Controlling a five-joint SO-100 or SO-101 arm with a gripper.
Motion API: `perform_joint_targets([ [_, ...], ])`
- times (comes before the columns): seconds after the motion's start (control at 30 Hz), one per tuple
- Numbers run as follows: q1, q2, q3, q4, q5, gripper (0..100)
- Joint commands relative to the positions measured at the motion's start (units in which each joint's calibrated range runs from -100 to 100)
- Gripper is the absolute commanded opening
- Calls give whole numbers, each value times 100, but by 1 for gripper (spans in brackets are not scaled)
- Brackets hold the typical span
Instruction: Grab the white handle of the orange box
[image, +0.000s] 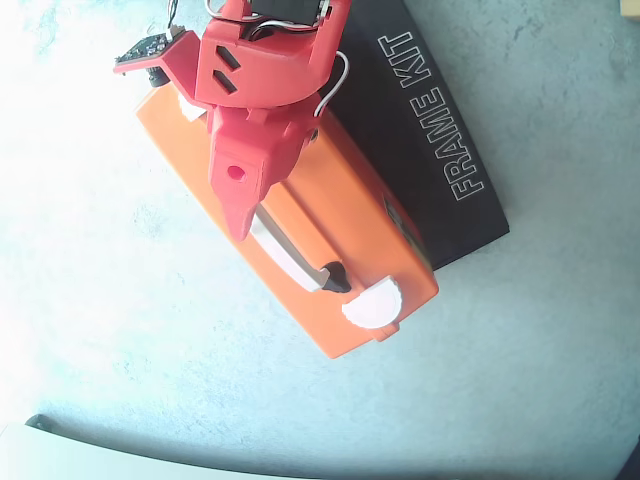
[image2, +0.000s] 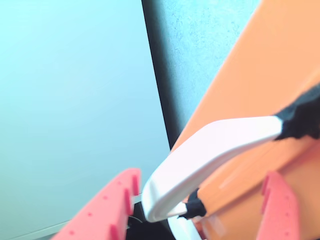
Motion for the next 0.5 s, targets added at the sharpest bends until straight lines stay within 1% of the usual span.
perform_joint_targets([
  [0.0,-59,415,-282,194,-120,29],
  [0.13,-268,913,-1363,1166,-120,29],
  [0.33,-384,1984,-3596,3341,-120,29],
  [0.4,-384,2296,-4164,4051,-303,29],
  [0.47,-376,2541,-4545,4787,-726,29],
])
